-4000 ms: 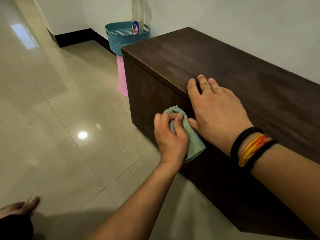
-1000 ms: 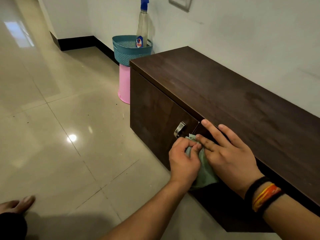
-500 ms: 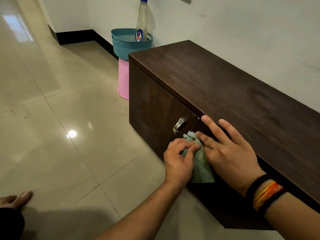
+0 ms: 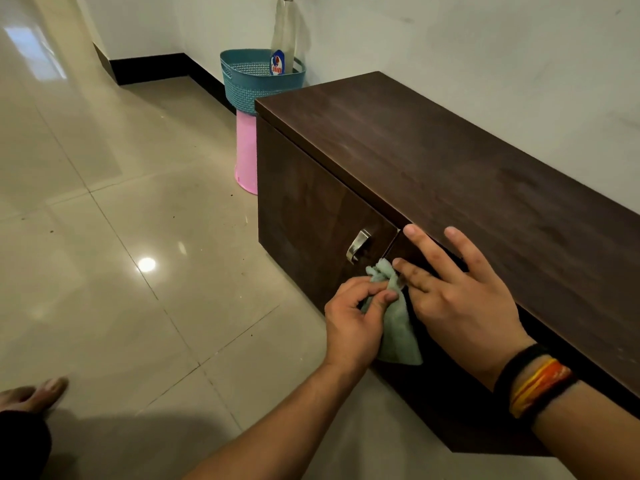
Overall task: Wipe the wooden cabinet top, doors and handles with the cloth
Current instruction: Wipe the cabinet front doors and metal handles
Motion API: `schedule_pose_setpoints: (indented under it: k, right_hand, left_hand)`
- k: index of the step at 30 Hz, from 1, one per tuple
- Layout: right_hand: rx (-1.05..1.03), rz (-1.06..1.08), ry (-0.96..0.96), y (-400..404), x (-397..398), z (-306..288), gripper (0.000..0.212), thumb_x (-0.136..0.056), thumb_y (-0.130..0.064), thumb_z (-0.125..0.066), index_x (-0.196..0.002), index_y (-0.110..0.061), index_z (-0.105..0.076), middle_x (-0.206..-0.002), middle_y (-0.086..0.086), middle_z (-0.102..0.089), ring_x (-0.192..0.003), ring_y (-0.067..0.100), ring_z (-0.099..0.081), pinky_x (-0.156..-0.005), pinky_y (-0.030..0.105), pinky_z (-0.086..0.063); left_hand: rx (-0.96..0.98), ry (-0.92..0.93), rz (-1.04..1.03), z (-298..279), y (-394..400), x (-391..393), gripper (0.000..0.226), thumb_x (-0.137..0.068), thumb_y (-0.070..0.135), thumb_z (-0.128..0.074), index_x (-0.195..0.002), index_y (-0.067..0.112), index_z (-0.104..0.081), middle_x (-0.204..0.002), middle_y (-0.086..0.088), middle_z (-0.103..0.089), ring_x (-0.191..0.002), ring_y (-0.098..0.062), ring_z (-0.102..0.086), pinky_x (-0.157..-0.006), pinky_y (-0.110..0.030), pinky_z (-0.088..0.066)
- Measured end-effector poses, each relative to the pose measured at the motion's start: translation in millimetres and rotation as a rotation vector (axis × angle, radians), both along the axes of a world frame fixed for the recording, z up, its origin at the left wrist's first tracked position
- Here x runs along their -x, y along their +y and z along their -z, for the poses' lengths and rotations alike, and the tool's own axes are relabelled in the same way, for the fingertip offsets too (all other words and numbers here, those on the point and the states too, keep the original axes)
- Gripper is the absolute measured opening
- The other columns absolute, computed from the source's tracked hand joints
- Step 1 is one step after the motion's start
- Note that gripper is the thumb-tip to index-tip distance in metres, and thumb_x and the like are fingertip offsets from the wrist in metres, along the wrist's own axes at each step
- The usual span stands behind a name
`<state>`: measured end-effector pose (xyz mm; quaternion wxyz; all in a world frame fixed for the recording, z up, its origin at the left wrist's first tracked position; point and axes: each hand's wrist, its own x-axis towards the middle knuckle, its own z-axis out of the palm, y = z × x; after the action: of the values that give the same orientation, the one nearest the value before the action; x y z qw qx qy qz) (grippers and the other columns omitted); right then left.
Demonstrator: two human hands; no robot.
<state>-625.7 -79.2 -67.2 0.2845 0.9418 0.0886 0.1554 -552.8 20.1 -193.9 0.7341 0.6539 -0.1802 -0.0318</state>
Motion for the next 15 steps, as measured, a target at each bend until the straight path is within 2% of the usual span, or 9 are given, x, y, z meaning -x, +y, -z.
schedule_pose_setpoints:
  k: [3, 8, 11, 15]
  right_hand:
    - [0.004, -0.013, 0.008, -2.1, -1.7, 0.0, 0.042, -0.093, -0.016, -0.038, -0.112, -0.006, -0.073, -0.126, 0.009, -0.07, -0.145, 0.038, -0.033, -0.121, 0.055, -0.006]
    - [-0.005, -0.019, -0.001, -1.8, 0.1, 1.8, 0.043, -0.093, -0.015, -0.036, -0.109, -0.003, -0.074, -0.124, 0.011, -0.071, -0.144, 0.04, -0.034, -0.12, 0.057, -0.006]
    - [-0.007, -0.008, 0.019, -3.1, -1.5, 0.8, 0.043, -0.092, -0.015, -0.036, -0.105, -0.002, -0.075, -0.123, 0.011, -0.071, -0.144, 0.041, -0.035, -0.116, 0.067, -0.009]
    - [-0.033, -0.002, 0.045, -0.3, -1.2, -2.7, 0.027, -0.086, -0.011, -0.057, -0.103, -0.001, -0.075, -0.124, 0.012, -0.07, -0.144, 0.043, -0.034, -0.11, 0.077, -0.008]
  left_hand:
    - [-0.031, -0.091, -0.015, -13.7, -6.1, -2.8, 0.014, -0.085, 0.032, -0.07, -0.085, 0.019, -0.075, -0.089, 0.009, -0.069, -0.089, -0.011, -0.066, -0.082, -0.037, -0.057]
    - [-0.033, -0.043, -0.014, 10.2, -0.2, 4.3, 0.017, -0.084, 0.035, -0.071, -0.087, 0.019, -0.077, -0.092, 0.016, -0.068, -0.093, -0.012, -0.066, -0.084, -0.041, -0.057]
    - [-0.051, -0.089, 0.012, 11.6, 3.4, -3.7, 0.021, -0.083, 0.036, -0.071, -0.086, 0.017, -0.078, -0.09, 0.022, -0.065, -0.092, -0.009, -0.066, -0.084, -0.035, -0.056]
    - [-0.086, -0.157, 0.058, 13.0, 7.9, -10.5, 0.019, -0.084, 0.034, -0.072, -0.084, 0.015, -0.077, -0.088, 0.012, -0.067, -0.091, -0.011, -0.066, -0.083, -0.04, -0.056]
